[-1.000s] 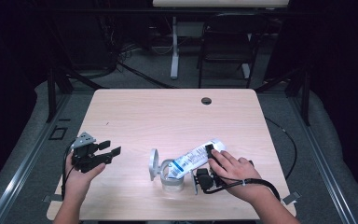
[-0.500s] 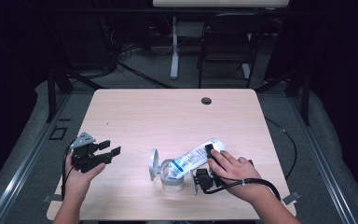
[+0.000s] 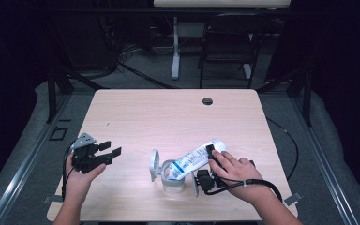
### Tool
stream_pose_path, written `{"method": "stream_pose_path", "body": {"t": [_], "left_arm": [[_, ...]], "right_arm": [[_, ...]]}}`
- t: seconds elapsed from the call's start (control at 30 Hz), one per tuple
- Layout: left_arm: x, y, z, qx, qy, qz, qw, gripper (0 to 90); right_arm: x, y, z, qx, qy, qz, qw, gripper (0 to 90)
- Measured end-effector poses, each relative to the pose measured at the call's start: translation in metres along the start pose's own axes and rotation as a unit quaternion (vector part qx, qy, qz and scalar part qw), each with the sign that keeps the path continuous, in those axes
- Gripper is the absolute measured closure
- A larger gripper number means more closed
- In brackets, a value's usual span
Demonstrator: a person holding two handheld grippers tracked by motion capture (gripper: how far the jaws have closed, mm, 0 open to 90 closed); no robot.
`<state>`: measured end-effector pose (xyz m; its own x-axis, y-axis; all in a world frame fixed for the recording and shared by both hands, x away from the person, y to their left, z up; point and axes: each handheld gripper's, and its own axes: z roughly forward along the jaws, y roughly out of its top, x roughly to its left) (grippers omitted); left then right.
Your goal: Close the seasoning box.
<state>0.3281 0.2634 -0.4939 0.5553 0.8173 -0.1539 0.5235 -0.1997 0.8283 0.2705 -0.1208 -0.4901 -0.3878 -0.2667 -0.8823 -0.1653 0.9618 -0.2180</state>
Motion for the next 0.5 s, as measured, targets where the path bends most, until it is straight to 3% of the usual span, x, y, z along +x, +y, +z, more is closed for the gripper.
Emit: {"method": "stream_pose_path", "body": {"t": [0.5], "left_arm": [[0.0002, 0.0002, -0.0005, -0.002, 0.0, 0.0, 1.0, 43.9]], "right_arm": [[-0.0004, 0.0004, -0.0007, 0.002, -0.001, -0.002, 1.0, 53.2]]}}
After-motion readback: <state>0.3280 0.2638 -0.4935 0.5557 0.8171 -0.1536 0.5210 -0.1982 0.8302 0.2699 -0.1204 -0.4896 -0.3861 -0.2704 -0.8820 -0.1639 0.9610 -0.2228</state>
